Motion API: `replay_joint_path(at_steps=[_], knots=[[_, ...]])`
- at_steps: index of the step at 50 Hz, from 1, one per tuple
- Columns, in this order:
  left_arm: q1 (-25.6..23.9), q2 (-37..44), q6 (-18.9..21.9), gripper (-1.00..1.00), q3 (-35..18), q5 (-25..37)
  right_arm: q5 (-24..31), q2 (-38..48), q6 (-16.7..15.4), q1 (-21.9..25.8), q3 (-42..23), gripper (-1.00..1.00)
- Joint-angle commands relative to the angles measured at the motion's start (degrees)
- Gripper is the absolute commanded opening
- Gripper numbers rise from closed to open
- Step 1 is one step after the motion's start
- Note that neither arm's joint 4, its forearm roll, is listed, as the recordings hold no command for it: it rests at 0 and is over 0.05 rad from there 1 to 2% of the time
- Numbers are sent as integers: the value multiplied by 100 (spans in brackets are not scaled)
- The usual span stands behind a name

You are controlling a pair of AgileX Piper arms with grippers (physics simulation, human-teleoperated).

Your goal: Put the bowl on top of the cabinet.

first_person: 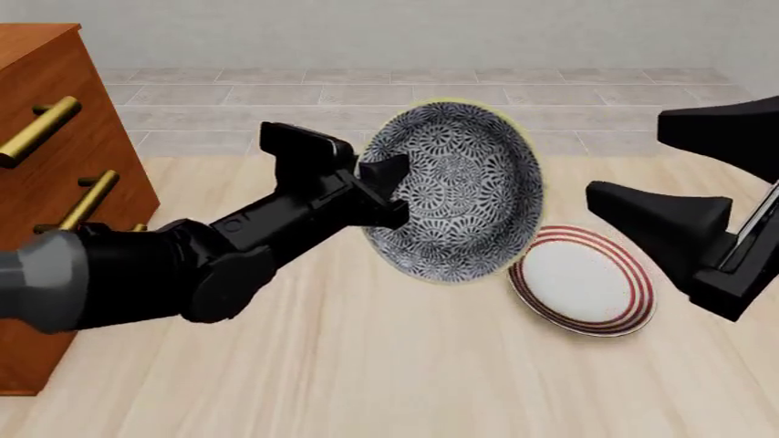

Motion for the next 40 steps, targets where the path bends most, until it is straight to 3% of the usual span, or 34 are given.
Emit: replay_joint_path(at_steps=[1, 11, 22, 40], knots=[[380, -388, 429, -100, -121, 614, -271, 177, -15, 179, -67, 100], [682, -792, 626, -100, -73, 1059, -557, 200, 186, 371, -22, 100], [1030, -1192, 769, -100, -3, 1485, -862, 318, 407, 229, -133, 100], [1189, -1596, 952, -100, 112, 1873, -940, 333, 326, 280, 36, 100]])
